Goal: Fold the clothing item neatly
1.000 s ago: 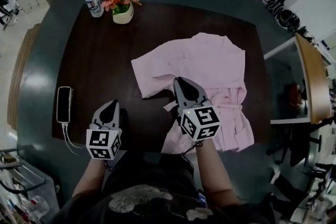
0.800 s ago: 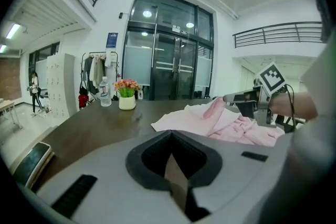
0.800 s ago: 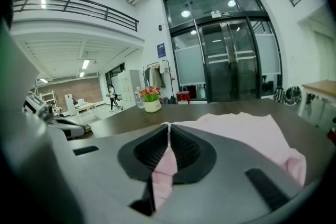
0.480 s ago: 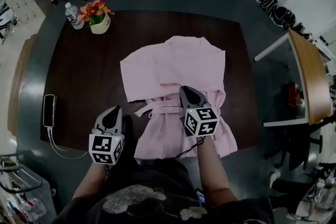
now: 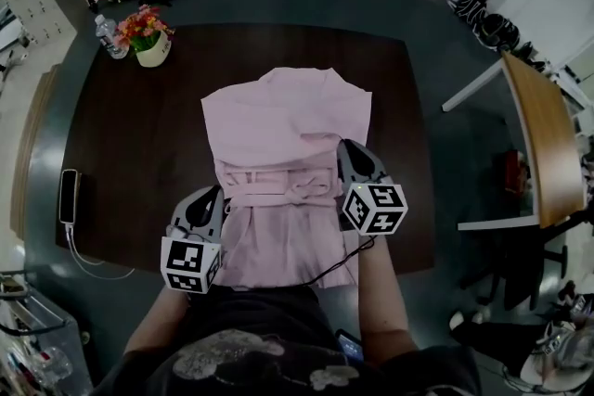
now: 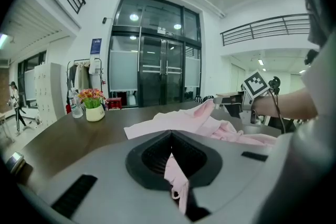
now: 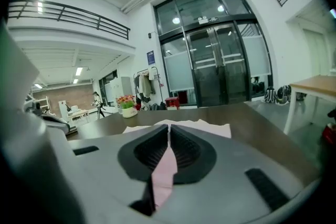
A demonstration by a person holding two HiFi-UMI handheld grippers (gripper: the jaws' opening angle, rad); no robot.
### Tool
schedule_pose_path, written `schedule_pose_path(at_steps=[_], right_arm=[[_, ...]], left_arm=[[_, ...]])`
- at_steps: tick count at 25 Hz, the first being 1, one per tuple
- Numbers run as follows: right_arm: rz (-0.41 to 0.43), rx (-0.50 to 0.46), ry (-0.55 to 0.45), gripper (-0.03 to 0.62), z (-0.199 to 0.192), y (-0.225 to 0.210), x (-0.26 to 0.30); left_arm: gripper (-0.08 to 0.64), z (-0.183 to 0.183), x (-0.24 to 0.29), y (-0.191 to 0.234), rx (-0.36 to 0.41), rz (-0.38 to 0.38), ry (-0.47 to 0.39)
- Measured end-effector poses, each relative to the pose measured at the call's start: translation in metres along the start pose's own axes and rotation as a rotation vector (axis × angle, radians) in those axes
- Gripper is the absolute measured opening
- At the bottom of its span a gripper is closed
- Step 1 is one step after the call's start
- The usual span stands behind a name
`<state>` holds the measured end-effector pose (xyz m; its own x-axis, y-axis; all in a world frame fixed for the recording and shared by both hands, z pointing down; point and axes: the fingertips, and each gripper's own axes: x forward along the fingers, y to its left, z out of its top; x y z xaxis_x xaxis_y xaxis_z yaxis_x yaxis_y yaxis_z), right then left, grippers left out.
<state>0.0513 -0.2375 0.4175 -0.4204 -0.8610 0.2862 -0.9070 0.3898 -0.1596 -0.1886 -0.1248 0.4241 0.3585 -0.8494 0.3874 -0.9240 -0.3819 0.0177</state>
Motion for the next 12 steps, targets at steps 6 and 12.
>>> schedule_pose_path(at_steps=[6,12], right_arm=[[-0.148,0.035,0.061,0.008,-0.036,-0.078,-0.017],[-0.212,0.088,0.140,0.008,-0.076,-0.105,-0.024]], left_arm=[[0.009,0.001,0.019,-0.013,0.006,-0.003,0.023],[0.009,0.002,0.039,-0.018,0.010,-0.006,0.030]])
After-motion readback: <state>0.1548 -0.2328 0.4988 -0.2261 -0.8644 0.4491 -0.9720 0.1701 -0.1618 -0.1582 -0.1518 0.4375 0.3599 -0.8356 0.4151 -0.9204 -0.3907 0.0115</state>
